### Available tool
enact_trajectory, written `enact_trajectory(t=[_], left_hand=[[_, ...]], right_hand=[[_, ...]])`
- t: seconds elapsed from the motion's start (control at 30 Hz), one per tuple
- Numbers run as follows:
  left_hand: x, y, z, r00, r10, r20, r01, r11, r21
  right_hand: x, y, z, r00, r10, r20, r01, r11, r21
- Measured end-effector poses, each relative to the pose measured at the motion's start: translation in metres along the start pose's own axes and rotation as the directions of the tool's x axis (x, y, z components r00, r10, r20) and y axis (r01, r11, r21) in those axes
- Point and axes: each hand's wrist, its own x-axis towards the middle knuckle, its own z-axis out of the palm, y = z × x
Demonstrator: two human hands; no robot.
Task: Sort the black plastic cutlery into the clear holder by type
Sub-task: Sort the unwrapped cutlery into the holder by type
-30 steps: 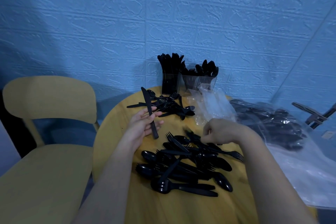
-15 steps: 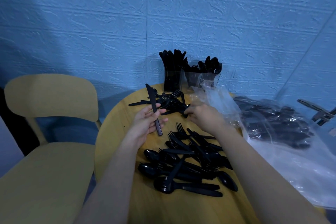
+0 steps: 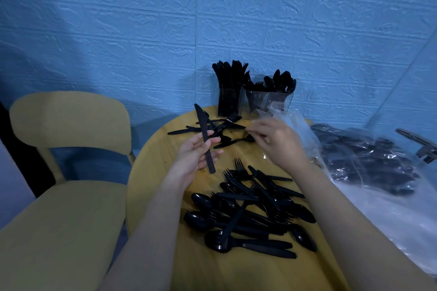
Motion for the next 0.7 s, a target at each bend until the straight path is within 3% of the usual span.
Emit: enact_trajectory(t=[0.17, 0.3, 0.4, 0.5, 0.7], left_hand=[[-0.001, 0.003, 0.001, 1.000, -0.010, 0.000, 0.010, 1.000, -0.018], [-0.004, 0.004, 0.003, 1.000, 0.009, 0.015, -0.009, 1.000, -0.011], [-0.005, 0.004, 0.004, 0.999, 0.028, 0.032, -0.028, 1.000, 0.012], [-0.006, 0.004, 0.005, 0.997, 0.016, 0.070, -0.019, 0.999, 0.043], [-0.007, 0.004, 0.007, 0.978, -0.053, 0.202, 0.059, 0.998, -0.025]], right_hand=[[0.017, -0.011, -0.050, 0.951, 0.302, 0.062, -0.308, 0.921, 0.238], [0.035, -0.014, -0.065, 0.908, 0.417, 0.049, -0.395, 0.811, 0.431], [0.048, -0.023, -0.060, 0.899, 0.421, 0.125, -0.419, 0.738, 0.528], [0.061, -0.034, -0.042, 0.888, 0.395, 0.235, -0.459, 0.736, 0.498], [0.077, -0.037, -0.006, 0.898, 0.342, 0.276, -0.430, 0.815, 0.388]])
